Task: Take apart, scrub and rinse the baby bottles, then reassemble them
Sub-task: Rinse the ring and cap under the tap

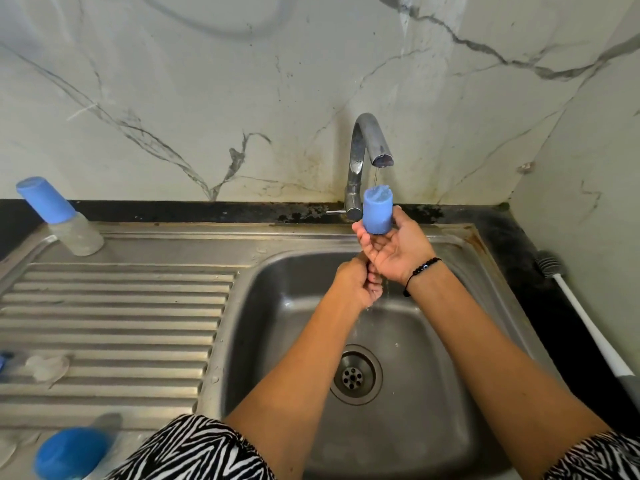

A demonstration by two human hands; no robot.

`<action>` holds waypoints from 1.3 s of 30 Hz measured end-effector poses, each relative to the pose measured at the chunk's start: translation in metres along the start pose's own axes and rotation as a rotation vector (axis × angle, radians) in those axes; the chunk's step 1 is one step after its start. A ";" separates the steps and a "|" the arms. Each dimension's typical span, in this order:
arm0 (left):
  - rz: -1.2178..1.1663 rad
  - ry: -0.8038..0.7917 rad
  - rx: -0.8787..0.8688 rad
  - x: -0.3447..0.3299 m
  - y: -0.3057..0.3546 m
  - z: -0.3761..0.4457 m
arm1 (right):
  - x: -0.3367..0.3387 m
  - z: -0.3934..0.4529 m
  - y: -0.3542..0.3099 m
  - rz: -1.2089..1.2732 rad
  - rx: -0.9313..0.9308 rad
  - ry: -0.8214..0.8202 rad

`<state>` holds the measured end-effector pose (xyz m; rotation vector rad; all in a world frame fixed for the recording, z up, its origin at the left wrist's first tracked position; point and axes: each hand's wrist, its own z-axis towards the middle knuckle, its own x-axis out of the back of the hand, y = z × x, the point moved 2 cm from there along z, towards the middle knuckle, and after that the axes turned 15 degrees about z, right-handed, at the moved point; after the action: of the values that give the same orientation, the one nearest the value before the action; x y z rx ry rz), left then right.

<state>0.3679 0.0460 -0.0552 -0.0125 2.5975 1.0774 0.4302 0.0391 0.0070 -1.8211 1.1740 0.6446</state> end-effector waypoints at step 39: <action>-0.235 0.144 -0.172 0.038 -0.014 -0.042 | 0.031 -0.003 0.013 -1.354 0.523 -0.180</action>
<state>0.3218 0.0112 -0.0488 -0.4388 2.5371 1.2462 0.4313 0.0198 -0.0210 -1.5877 -0.1656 -0.2773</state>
